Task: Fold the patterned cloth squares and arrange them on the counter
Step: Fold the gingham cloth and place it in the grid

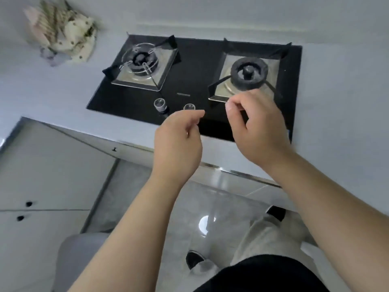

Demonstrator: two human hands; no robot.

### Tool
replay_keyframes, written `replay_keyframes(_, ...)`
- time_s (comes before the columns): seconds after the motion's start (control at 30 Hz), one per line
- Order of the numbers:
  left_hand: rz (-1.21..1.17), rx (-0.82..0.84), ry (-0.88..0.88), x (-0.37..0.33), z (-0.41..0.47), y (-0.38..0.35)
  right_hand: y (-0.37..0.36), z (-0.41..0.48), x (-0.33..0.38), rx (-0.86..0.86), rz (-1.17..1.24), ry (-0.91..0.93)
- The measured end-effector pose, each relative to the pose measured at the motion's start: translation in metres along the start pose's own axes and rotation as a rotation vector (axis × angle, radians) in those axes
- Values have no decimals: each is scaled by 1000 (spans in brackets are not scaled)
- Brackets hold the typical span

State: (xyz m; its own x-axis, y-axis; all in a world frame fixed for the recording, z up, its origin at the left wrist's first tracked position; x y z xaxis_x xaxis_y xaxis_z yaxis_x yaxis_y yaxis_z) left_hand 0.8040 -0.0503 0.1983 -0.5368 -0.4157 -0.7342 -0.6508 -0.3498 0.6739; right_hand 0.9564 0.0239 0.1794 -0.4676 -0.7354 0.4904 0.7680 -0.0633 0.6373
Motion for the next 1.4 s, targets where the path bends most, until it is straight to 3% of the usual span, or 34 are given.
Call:
replay_keyframes(0.2, 5, -106, 158, 90, -36, 139, -79, 1, 146, 123, 112, 90)
replay_keyframes(0.4, -105, -208, 191, 128, -22, 210, -128, 37, 220, 218, 131, 191)
replay_keyframes(0.6, -221, -332, 260, 166, 39, 267, -184, 94, 233, 258, 108, 235)
replay_keyframes(0.93, -212, -345, 314, 222, 198, 331, -317, 230, 243, 327, 144, 244)
replay_keyframes(1.4, -156, -218, 339, 338, 383, 406, -494, 330, 267, 362, 76, 15)
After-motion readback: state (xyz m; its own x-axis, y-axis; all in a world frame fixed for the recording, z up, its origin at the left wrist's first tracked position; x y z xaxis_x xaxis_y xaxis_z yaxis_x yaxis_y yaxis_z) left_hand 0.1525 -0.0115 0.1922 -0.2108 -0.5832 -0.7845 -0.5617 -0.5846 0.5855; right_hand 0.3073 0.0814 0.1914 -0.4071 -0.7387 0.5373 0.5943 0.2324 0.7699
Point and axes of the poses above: each hand's wrist, its own z-axis towards the middle knuckle, its own y-axis out of the back of the hand, x = y × z, the point moved 4 cm from there along z, towards the middle knuckle, and after that the axes turned 13 degrees about y, right-handed, at the moved point
